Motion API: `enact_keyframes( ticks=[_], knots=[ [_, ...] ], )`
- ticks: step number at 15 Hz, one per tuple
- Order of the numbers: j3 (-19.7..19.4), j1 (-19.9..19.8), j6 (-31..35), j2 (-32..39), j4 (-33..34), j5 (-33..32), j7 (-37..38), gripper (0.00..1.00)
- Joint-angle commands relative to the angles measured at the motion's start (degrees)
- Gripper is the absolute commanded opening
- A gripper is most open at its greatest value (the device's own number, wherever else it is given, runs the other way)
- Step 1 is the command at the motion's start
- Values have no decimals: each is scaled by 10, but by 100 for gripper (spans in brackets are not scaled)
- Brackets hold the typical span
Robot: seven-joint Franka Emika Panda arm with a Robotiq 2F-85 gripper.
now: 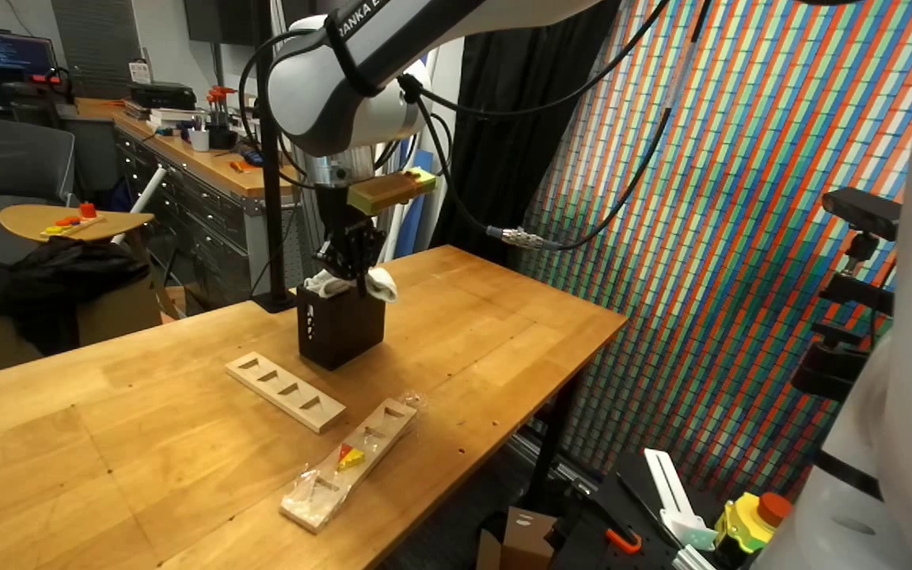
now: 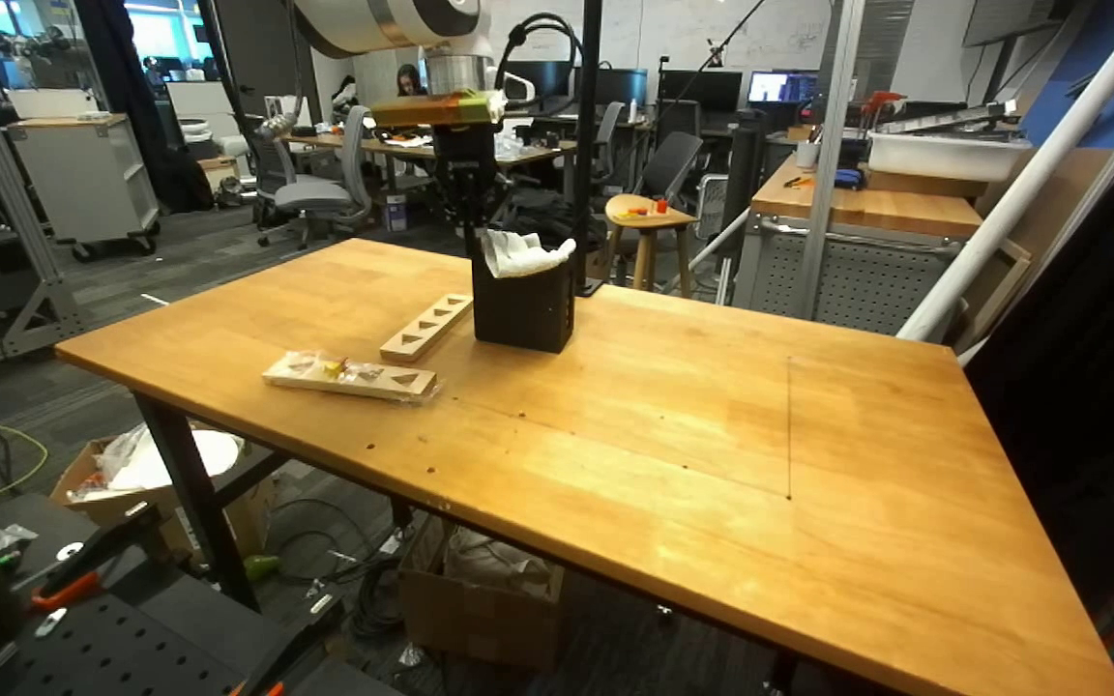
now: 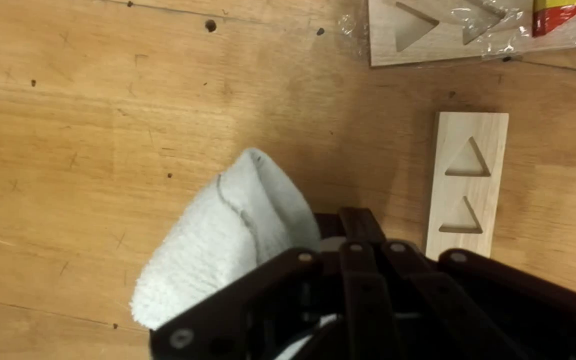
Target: Put the white towel in the basket.
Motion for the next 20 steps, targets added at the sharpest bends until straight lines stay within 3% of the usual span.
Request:
enact_keyframes(
  ticks=[1,13,20],
  knots=[
    [-4,-13,2,40,57,3,-48,0],
    [4,-7,-77,142,245,-24,-160,0],
    [5,-14,-92,176,284,-22,-196,0]
  ],
)
